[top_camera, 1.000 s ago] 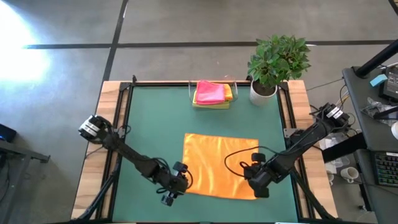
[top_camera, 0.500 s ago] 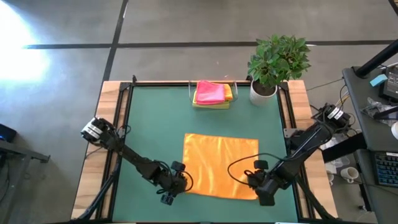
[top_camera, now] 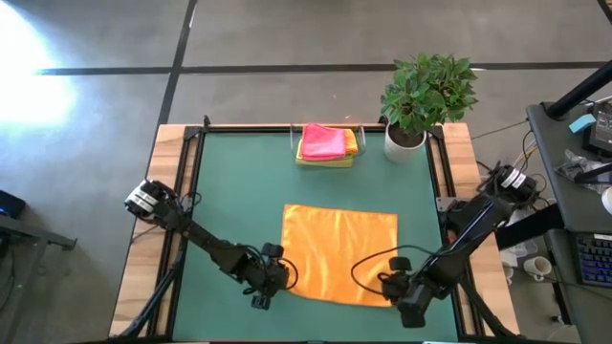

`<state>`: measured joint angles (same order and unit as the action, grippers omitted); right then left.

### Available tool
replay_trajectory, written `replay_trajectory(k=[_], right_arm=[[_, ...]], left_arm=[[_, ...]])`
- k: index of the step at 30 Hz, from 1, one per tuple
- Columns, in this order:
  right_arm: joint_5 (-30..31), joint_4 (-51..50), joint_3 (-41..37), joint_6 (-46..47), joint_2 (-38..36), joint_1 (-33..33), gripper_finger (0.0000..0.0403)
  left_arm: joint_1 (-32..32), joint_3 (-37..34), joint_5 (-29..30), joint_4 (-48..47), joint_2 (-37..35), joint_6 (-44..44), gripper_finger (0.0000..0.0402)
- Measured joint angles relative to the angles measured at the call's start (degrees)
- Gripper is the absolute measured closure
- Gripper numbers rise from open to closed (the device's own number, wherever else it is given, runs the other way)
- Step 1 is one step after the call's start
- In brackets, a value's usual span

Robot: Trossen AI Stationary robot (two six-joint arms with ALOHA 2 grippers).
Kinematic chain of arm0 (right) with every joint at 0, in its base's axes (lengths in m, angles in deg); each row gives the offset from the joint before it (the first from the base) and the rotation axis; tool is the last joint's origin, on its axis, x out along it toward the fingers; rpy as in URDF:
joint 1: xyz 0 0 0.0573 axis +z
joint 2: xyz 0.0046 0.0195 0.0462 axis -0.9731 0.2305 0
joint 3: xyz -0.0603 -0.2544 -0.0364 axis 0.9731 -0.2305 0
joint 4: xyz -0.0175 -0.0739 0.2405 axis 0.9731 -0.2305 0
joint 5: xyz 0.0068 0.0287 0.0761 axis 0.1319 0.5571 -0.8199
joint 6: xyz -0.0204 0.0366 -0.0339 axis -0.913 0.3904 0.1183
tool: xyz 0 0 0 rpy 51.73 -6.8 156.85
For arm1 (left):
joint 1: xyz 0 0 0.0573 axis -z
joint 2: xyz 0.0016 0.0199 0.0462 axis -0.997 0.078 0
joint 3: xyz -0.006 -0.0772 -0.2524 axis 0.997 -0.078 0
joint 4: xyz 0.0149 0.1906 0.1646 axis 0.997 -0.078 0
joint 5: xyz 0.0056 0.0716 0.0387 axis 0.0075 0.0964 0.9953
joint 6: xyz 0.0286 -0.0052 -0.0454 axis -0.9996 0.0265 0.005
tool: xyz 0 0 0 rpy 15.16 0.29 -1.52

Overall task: Fold microfiber towels
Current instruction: Fold the orange towel

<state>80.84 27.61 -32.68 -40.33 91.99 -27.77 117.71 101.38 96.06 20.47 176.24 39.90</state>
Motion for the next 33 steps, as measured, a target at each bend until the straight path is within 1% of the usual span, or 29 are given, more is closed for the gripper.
replay_trajectory(k=[5, 13, 15, 17, 20, 22, 25, 28, 33], right_arm=[[-1.75, 4.74, 0.0, -0.23, 3.99, 0.26, 0.0243], [-1.86, 4.5, -0.02, 2.87, 8.62, 0.35, 0.0245], [-1.62, 4.52, 0.05, 4.24, 9.16, 0.35, 0.0258], [-1.68, 4.33, 0.07, 4.86, 9.45, 0.35, 0.0283], [-2.42, 4.32, 0.02, 5.85, 9.17, 0.3, 0.0341], [-3.29, 4.68, -0.04, 6.89, 8.27, 0.35, 0.0379], [-4.98, 5.21, -0.1, 8.89, 5.5, 0.35, 0.0389], [-5.13, 5.62, 0.05, 10.86, 2.62, 0.72, 0.0393], [-4.94, 5.91, 3.81, 11.36, -0.27, 1.0, 0.0394]], left_arm=[[0.0, -0.09, -0.12, 0.04, 0.0, 0.01, 0.039], [0.0, -0.02, -0.58, -0.03, -0.04, -0.02, 0.0389], [0.0, -0.02, -0.8, -0.03, -0.07, -0.02, 0.0389], [-0.02, -0.04, -1.0, -0.05, -0.2, 0.03, 0.0389], [-0.02, 0.34, -1.69, -0.59, -0.57, 0.06, 0.0389], [-0.07, 1.06, -3.84, -1.54, -0.85, 0.16, 0.0389], [-0.21, 2.92, -7.97, -3.21, -1.57, 0.37, 0.0389], [-0.33, 5.62, -11.0, -5.55, -2.34, 2.92, 0.0389], [-0.35, 8.55, -16.46, -8.03, -3.52, 5.95, 0.0389]])
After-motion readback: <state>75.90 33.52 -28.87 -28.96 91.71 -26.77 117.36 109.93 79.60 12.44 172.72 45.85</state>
